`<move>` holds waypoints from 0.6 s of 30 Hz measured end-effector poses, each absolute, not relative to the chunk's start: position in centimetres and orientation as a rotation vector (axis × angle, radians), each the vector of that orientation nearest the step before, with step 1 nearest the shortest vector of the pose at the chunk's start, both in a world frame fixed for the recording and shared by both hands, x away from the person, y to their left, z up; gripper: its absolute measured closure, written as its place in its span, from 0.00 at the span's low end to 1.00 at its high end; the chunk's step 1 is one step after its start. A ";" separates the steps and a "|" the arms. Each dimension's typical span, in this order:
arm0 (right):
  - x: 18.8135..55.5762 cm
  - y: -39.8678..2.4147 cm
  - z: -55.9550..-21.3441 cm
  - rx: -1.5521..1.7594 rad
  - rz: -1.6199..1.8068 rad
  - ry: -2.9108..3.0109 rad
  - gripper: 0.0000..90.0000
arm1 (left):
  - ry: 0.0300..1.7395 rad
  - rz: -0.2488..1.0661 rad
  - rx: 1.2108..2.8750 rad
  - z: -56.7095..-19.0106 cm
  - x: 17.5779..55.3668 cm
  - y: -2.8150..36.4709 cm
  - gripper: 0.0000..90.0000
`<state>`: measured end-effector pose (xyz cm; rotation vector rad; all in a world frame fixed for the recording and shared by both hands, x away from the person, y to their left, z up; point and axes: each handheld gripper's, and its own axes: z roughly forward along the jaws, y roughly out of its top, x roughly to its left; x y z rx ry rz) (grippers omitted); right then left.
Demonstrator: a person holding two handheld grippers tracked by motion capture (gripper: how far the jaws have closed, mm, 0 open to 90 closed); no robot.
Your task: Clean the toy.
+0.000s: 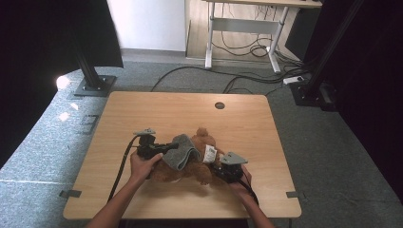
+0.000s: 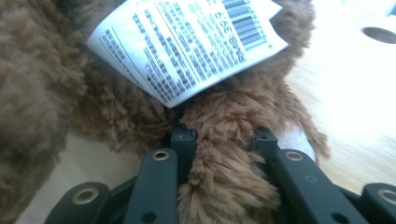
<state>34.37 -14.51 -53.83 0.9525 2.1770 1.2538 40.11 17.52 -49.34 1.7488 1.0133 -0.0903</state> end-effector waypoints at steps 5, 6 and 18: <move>35.4 -15.4 -53.8 1.004 1.234 2.131 0.79 | 1.019 -0.062 1.755 -49.5 41.6 16.4 0.91; 35.6 -15.5 -53.8 1.015 1.235 2.120 0.79 | 1.019 -0.051 1.763 -49.4 41.9 16.2 0.90; 34.0 -15.0 -53.8 0.992 1.288 2.180 0.77 | 0.896 -0.146 1.747 -45.1 39.6 16.0 0.90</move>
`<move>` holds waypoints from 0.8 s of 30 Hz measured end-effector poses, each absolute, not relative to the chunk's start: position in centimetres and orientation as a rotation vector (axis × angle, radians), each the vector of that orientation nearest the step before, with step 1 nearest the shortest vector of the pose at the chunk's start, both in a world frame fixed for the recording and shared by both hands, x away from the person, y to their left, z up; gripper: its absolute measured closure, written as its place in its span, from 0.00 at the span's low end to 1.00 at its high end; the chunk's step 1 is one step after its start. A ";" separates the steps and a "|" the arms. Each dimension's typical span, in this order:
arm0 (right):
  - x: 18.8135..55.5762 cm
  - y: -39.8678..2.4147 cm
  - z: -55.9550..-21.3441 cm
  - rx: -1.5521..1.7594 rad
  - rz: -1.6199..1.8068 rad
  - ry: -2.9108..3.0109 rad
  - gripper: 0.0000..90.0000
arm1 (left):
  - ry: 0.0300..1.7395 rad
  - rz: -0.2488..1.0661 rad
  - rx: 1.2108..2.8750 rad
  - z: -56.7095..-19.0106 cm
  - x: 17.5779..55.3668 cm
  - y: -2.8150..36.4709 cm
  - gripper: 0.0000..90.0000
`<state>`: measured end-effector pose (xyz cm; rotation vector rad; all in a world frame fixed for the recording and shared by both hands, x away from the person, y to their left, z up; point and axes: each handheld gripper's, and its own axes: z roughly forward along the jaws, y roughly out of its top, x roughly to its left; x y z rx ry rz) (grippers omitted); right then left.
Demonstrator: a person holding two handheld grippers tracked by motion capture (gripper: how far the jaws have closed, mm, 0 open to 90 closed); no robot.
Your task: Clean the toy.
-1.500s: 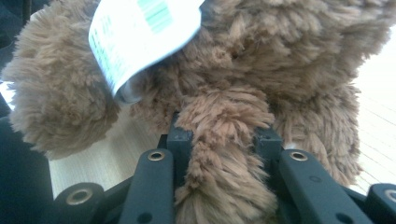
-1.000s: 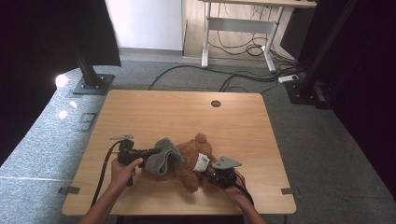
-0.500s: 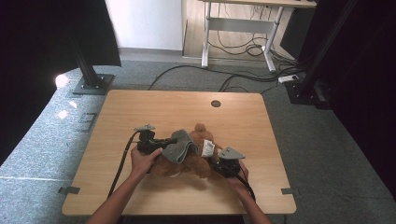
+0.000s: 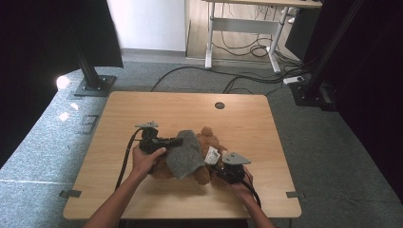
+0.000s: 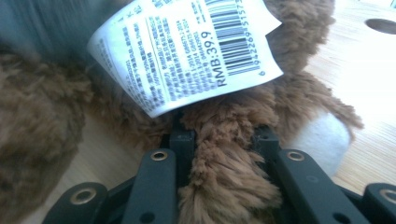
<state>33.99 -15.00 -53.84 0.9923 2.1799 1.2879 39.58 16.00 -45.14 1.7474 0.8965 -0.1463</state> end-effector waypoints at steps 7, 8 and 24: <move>33.4 -14.3 -53.7 0.997 1.296 2.189 0.77 | 0.868 -0.144 1.839 -44.9 39.7 10.6 0.89; 33.4 -14.4 -53.8 1.000 1.302 2.190 0.77 | 0.880 -0.139 1.866 -45.5 39.8 10.1 0.89; 32.6 -14.9 -53.9 1.009 1.326 2.222 0.76 | 1.037 -0.071 1.660 -47.4 35.3 22.8 0.89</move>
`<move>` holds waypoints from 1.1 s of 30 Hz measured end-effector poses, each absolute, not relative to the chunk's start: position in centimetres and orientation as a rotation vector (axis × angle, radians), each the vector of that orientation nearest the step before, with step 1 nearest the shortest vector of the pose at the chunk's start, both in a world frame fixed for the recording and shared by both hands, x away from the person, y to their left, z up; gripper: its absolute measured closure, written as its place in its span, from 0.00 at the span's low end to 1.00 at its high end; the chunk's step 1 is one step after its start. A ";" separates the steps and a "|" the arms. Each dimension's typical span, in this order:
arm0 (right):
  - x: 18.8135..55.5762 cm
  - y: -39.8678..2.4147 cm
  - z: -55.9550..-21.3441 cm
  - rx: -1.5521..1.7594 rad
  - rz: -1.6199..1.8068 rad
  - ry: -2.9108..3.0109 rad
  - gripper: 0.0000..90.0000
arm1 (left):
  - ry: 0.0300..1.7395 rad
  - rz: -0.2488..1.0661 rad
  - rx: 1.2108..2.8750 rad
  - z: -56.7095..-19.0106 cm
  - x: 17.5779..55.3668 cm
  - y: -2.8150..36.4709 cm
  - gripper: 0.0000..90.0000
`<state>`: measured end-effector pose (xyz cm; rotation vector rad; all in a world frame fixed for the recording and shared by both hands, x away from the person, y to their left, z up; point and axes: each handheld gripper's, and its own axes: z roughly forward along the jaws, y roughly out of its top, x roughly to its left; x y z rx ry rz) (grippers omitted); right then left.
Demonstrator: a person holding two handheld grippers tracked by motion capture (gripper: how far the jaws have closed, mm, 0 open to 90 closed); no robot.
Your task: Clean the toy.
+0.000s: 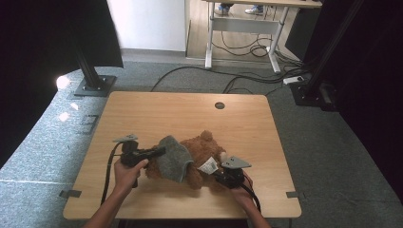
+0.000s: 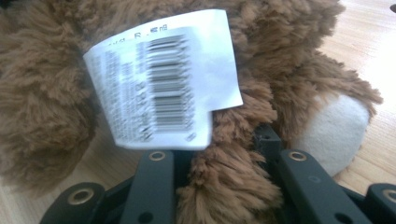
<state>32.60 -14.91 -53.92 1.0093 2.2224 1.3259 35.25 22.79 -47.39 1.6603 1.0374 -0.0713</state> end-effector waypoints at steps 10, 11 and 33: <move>32.6 -15.2 -54.2 1.034 1.354 2.247 0.75 | 1.066 -0.108 1.675 -49.0 33.0 25.7 0.89; 32.6 -15.1 -54.2 1.032 1.349 2.251 0.75 | 1.066 -0.105 1.683 -49.2 33.0 25.5 0.89; 35.4 -13.0 -54.4 1.082 1.248 2.234 0.77 | 1.162 0.013 1.697 -50.4 39.8 23.5 0.90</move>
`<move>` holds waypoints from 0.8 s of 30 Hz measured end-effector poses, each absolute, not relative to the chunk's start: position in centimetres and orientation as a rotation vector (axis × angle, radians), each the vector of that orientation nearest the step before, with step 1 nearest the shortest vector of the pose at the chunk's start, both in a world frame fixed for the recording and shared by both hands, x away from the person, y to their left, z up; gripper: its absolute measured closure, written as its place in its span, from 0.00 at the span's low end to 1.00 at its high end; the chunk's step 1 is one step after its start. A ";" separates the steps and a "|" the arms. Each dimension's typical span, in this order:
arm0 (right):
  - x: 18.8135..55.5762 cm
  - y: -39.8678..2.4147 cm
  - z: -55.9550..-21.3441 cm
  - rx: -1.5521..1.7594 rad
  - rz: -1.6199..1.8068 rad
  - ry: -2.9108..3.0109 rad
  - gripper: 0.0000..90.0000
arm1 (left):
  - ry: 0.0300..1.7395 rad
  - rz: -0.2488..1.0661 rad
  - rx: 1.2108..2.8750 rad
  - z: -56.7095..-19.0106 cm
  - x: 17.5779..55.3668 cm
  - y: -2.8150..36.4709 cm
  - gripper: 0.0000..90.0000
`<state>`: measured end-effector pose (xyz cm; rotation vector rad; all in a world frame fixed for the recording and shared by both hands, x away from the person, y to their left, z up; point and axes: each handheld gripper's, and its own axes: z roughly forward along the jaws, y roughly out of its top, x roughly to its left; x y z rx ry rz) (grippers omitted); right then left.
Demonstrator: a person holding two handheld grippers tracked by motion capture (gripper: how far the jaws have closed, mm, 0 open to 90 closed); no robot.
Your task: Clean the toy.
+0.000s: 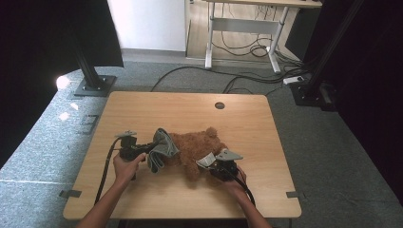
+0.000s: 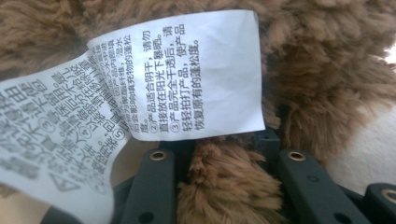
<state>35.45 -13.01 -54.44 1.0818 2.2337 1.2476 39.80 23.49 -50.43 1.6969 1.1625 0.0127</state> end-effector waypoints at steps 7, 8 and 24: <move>36.3 -13.6 -54.4 1.101 1.282 2.234 0.77 | 1.108 -0.040 1.638 -47.8 39.5 24.6 0.90; 36.2 -13.6 -54.4 1.094 1.291 2.239 0.76 | 1.089 -0.051 1.637 -47.3 39.3 24.4 0.90; 35.3 -14.0 -54.5 1.058 1.317 2.226 0.74 | 0.896 -0.150 1.843 -44.3 41.4 9.2 0.90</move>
